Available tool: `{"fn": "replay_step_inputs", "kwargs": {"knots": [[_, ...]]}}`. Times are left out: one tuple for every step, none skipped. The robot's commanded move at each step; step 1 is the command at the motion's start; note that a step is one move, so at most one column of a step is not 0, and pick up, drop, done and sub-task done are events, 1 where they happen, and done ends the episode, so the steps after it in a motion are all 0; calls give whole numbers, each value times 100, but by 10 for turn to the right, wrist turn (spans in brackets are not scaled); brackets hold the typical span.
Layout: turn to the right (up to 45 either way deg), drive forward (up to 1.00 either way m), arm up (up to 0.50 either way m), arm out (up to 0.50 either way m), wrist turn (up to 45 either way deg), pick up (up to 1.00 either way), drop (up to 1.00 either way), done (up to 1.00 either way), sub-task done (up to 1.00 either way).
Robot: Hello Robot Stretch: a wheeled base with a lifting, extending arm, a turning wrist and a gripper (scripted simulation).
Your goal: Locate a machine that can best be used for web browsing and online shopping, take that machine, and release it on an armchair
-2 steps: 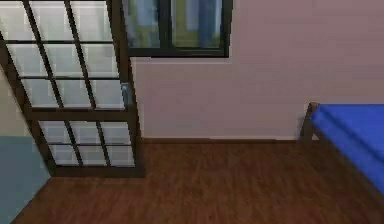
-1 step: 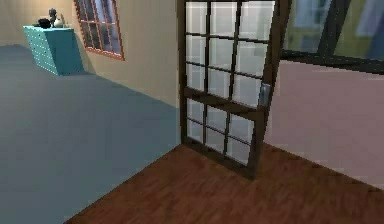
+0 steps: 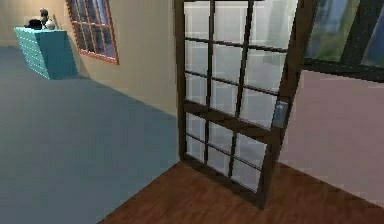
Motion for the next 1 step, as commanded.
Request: {"fn": "replay_step_inputs", "kwargs": {"knots": [[-420, 0, 0, 0, 0, 0, 0, 0, 0]]}}
